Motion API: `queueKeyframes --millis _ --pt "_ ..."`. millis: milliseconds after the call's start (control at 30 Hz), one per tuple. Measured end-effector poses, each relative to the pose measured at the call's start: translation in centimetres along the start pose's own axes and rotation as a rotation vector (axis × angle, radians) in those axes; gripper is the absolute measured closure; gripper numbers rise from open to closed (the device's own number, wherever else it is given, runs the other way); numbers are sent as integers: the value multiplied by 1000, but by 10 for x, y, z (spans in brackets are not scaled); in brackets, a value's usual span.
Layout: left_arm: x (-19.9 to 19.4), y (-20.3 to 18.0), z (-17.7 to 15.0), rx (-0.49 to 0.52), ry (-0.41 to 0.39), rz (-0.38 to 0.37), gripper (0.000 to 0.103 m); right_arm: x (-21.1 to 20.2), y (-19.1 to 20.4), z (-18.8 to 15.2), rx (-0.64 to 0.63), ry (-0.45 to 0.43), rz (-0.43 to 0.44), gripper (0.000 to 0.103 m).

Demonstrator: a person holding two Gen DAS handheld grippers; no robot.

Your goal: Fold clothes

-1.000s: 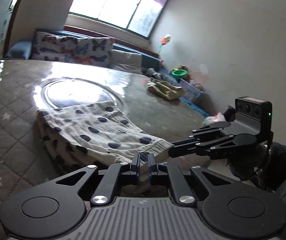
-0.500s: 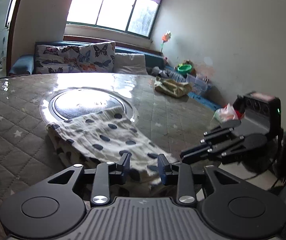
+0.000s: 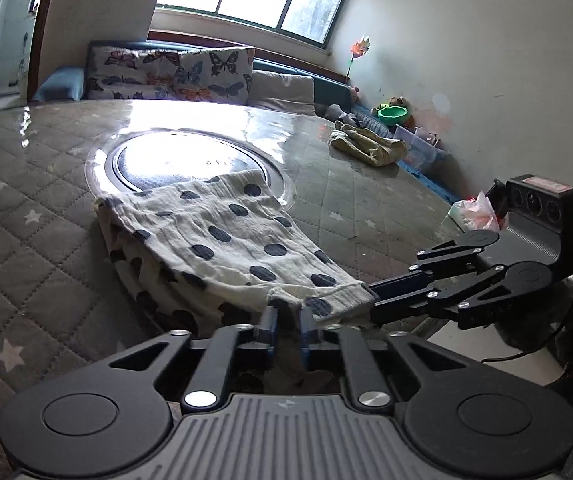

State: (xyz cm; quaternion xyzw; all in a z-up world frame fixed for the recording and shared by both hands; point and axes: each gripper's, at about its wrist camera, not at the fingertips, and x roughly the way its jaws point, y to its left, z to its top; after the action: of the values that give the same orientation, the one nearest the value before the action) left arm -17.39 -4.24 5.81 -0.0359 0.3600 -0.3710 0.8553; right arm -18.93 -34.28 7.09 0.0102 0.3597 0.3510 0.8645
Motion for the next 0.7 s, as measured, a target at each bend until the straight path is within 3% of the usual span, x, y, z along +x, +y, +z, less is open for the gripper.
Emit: queueKeyframes --millis 67,200,533,700 --pt "-1 0 1 -7 -3 -7 94 1 0 0 -1 -13 -13 81" --pt "-7 -1 3 -10 -16 -20 96 -2 3 1 -13 -40 -29 94" --pt "-23 -9 2 -28 -16 -57 98 -29 15 5 -62 -93 -3 96" --pt "-24 -11 -3 -26 6 -64 98 -22 13 -1 -65 -45 -8 95"
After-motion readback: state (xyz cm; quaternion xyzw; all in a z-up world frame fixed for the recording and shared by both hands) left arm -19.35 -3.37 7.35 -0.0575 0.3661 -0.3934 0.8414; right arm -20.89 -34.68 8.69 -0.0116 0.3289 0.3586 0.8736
